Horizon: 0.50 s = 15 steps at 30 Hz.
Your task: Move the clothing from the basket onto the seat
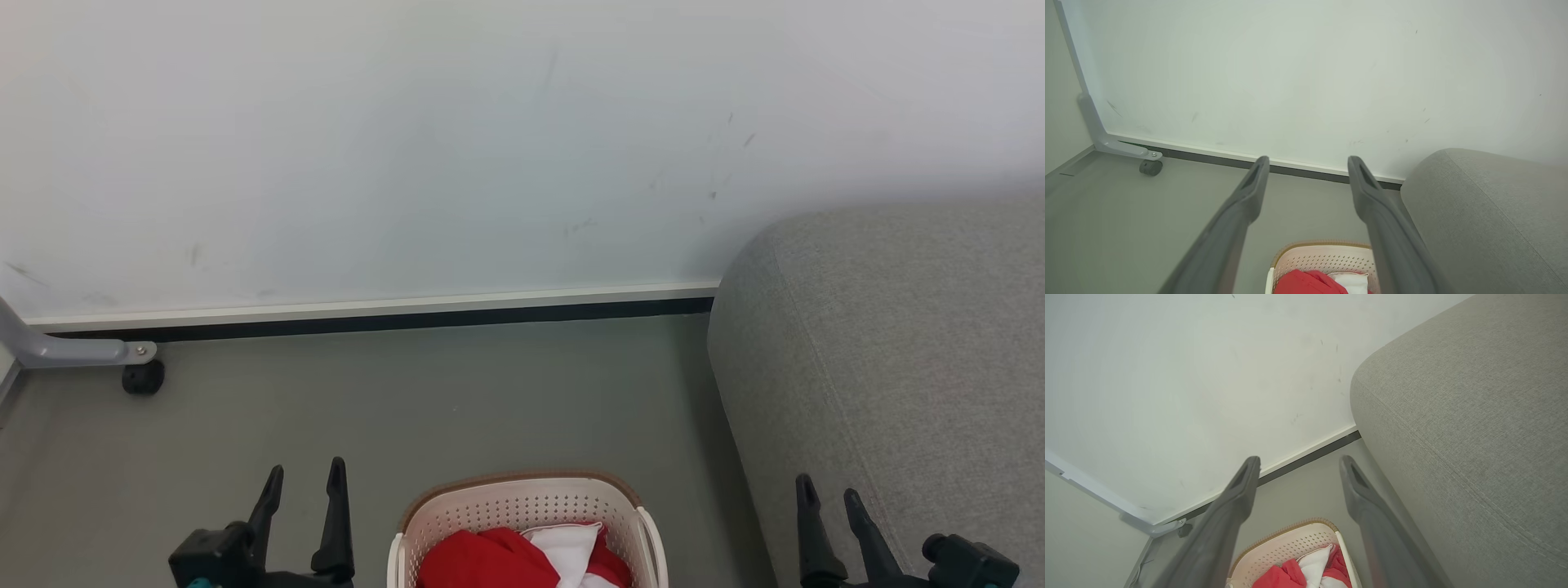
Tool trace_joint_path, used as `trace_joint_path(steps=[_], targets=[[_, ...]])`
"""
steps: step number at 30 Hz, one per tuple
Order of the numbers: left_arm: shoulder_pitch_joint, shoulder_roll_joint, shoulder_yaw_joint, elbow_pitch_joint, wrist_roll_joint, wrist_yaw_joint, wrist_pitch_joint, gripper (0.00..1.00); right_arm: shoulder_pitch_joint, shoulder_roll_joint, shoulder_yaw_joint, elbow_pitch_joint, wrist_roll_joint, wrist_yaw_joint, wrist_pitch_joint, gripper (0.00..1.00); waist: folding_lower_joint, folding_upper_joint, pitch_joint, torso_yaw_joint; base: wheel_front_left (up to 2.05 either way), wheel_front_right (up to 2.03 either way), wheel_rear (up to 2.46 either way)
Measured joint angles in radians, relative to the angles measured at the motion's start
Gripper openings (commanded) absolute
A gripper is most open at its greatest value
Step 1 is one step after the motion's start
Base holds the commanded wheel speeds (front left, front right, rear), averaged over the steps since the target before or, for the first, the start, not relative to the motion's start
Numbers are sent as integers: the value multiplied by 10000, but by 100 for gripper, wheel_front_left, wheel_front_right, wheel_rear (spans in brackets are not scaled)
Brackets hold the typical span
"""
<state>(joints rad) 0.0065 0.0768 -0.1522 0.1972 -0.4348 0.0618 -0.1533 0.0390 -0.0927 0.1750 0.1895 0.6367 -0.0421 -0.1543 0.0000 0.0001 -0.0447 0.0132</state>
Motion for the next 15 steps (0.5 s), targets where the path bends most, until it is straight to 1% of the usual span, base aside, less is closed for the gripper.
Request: trace_joint_path(steps=[15], targets=[[30, 29, -376, -21, 2013, 297, -506, 100, 188, -79, 370, -267, -1728, -238, -502, 100, 0, 0, -64, 66, 0, 0, 0]])
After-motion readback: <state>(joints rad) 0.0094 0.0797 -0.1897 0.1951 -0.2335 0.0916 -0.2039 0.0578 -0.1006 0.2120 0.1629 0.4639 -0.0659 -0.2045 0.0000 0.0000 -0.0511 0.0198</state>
